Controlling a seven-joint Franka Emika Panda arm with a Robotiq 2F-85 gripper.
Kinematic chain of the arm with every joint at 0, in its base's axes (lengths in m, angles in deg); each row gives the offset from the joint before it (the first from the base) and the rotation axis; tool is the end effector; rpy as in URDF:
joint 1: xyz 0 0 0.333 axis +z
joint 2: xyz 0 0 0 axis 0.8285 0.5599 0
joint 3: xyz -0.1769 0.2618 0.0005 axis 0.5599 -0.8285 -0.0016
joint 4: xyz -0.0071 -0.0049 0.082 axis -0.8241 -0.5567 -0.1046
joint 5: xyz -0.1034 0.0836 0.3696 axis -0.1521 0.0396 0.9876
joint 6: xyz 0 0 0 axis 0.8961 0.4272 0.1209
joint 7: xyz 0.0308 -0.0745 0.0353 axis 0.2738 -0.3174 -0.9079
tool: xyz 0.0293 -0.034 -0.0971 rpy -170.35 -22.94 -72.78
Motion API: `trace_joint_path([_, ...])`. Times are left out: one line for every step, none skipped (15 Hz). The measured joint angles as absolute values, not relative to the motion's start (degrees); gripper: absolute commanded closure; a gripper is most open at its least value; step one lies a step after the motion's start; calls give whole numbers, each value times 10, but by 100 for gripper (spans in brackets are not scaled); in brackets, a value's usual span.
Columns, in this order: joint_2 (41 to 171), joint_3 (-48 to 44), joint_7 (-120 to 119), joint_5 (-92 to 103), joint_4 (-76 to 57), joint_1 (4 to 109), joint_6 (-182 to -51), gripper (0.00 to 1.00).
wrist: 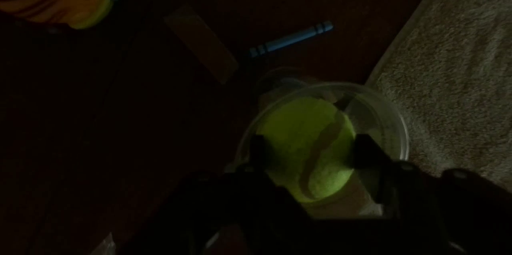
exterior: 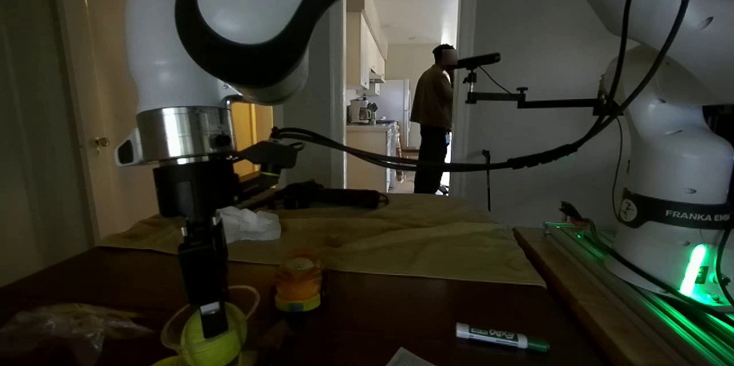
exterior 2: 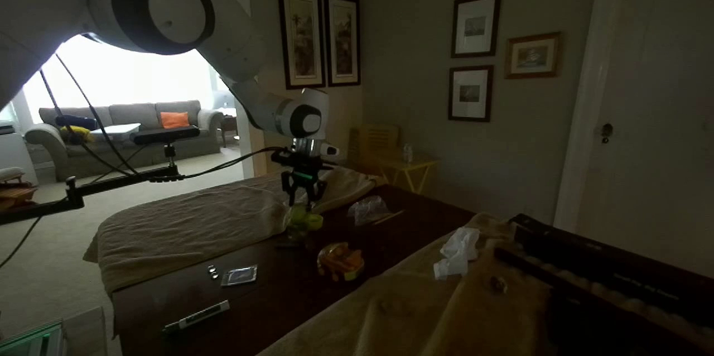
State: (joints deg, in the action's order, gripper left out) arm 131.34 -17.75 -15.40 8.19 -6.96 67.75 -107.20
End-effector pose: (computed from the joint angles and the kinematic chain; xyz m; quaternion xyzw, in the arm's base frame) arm 0.6402 0.2584 0.2148 -0.9585 -0.2733 0.0549 0.0604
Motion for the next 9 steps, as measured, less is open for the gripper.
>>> trace_joint_path([1309, -178, -154, 81, -68, 679, -1070, 67])
trace_joint_path([1303, -177, -153, 80, -67, 681, -1065, 67])
trace_joint_path([1295, -176, -151, 78, -66, 682, -1056, 67])
trace_joint_path([1285, -175, -151, 78, -66, 684, -1048, 67])
trace_joint_path([1276, -174, -150, 77, -66, 686, -1040, 67])
trace_joint_path([1267, -172, -149, 77, -66, 688, -1033, 67])
trace_joint_path([1260, -171, -147, 77, -66, 690, -1028, 67])
trace_joint_path([1254, -170, -145, 76, -66, 691, -1026, 67])
trace_joint_path([1249, -169, -143, 76, -66, 691, -1025, 67])
